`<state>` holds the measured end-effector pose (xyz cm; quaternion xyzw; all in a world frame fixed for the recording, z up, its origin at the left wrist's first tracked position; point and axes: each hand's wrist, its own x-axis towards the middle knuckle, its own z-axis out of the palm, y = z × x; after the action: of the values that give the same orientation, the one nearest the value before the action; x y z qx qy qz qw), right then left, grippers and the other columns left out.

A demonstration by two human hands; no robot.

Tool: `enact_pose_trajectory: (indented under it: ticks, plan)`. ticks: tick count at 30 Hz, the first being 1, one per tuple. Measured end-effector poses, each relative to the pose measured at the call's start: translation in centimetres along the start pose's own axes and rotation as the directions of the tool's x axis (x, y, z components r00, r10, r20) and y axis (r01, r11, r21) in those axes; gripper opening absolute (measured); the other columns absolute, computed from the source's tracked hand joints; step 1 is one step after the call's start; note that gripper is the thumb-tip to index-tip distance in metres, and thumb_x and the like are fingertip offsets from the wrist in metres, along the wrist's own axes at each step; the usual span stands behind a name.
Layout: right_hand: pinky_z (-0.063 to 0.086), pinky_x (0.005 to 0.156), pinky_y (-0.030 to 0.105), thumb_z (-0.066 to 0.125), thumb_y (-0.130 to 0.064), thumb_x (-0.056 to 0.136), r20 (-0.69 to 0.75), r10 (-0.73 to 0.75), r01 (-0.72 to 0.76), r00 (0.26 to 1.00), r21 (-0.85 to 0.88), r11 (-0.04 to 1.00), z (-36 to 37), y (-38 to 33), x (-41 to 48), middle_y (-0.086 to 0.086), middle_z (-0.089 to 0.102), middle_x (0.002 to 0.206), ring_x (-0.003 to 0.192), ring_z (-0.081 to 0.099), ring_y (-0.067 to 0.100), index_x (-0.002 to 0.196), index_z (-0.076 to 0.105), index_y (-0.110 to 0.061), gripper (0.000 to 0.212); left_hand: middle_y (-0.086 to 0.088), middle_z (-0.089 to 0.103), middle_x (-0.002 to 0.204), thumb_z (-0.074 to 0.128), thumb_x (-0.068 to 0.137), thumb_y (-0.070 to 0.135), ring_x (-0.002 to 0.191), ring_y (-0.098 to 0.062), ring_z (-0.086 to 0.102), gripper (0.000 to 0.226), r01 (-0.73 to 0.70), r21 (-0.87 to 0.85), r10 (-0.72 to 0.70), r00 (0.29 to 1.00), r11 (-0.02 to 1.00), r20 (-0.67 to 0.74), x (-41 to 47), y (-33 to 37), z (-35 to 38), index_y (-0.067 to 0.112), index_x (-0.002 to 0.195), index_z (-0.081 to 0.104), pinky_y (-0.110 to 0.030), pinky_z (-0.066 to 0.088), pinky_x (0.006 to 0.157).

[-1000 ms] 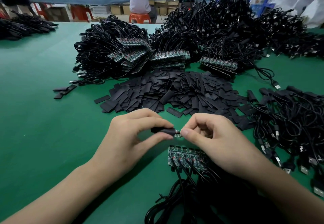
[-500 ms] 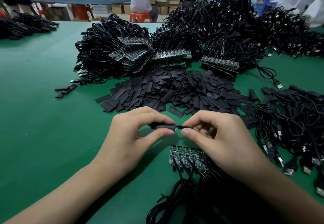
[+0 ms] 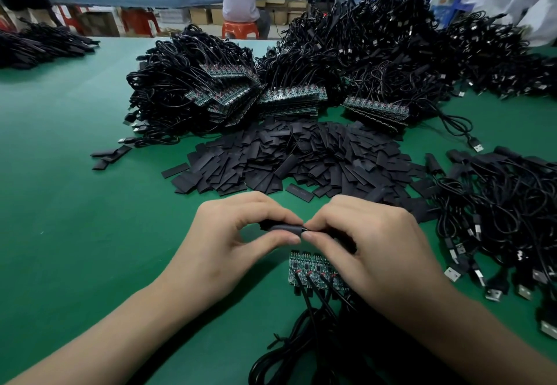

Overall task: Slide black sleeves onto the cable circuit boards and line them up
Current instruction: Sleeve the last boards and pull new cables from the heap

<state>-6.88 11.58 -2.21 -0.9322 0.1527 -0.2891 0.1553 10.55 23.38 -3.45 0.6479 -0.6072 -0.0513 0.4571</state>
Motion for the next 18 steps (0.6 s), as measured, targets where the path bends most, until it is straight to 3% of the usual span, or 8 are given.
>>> enact_pose_trajectory:
  ticks: [4, 8, 11, 14, 18]
  plan:
    - [0.052, 0.066, 0.036, 0.074, -0.032, 0.091, -0.006, 0.144, -0.141, 0.99, 0.147, 0.979, 0.2, 0.3, 0.2, -0.016, 0.068, 0.08, 0.075, 0.063, 0.007, 0.091, 0.075, -0.029, 0.004, 0.013, 0.072, 0.092, 0.083, 0.076, 0.037, 0.089, -0.007, 0.069, 0.028, 0.027, 0.077, -0.014, 0.987, 0.997, -0.158, 0.2, 0.5, -0.1, 0.022, 0.099, 0.08, -0.018, 0.052, 0.083]
    - [0.043, 0.058, 0.013, 0.078, -0.02, 0.089, 0.049, 0.295, -0.292, 0.954, 0.366, 0.883, 0.4, 0.2, 0.3, -0.015, 0.07, 0.071, 0.06, 0.057, 0.001, 0.088, 0.078, -0.026, 0.006, 0.013, 0.072, 0.089, 0.086, 0.067, 0.045, 0.087, -0.006, 0.07, 0.048, 0.117, 0.032, -0.102, 0.949, 0.993, -0.299, 0.1, 0.8, 0.0, 0.022, 0.107, 0.074, -0.017, 0.052, 0.087]
    - [0.042, 0.058, 0.007, 0.076, -0.014, 0.09, 0.124, 0.355, -0.368, 0.927, 0.489, 0.791, 0.3, -0.1, 0.5, -0.01, 0.074, 0.07, 0.058, 0.056, -0.004, 0.085, 0.078, -0.025, 0.012, 0.014, 0.072, 0.088, 0.085, 0.068, 0.046, 0.088, -0.004, 0.071, 0.048, 0.131, 0.043, -0.111, 0.943, 0.99, -0.313, 0.1, 1.1, 0.1, 0.022, 0.109, 0.074, -0.017, 0.052, 0.089]
    - [0.044, 0.055, 0.012, 0.074, -0.015, 0.092, 0.145, 0.359, -0.381, 0.922, 0.506, 0.774, 0.3, -0.1, 0.7, -0.007, 0.074, 0.07, 0.056, 0.053, -0.001, 0.086, 0.077, -0.026, 0.013, 0.016, 0.071, 0.087, 0.086, 0.072, 0.041, 0.088, -0.001, 0.069, 0.045, 0.138, 0.074, -0.109, 0.945, 0.988, -0.309, 0.0, 1.2, 0.2, 0.023, 0.112, 0.074, -0.015, 0.05, 0.09]
    - [0.052, 0.058, 0.036, 0.073, -0.015, 0.093, 0.161, 0.364, -0.392, 0.917, 0.53, 0.752, 0.4, -0.3, 0.7, -0.005, 0.073, 0.068, 0.054, 0.054, 0.011, 0.091, 0.078, -0.026, 0.013, 0.016, 0.071, 0.088, 0.09, 0.072, 0.027, 0.088, 0.0, 0.069, 0.044, 0.149, 0.099, -0.112, 0.946, 0.984, -0.305, 0.0, 1.2, 0.3, 0.021, 0.113, 0.074, -0.011, 0.047, 0.089]
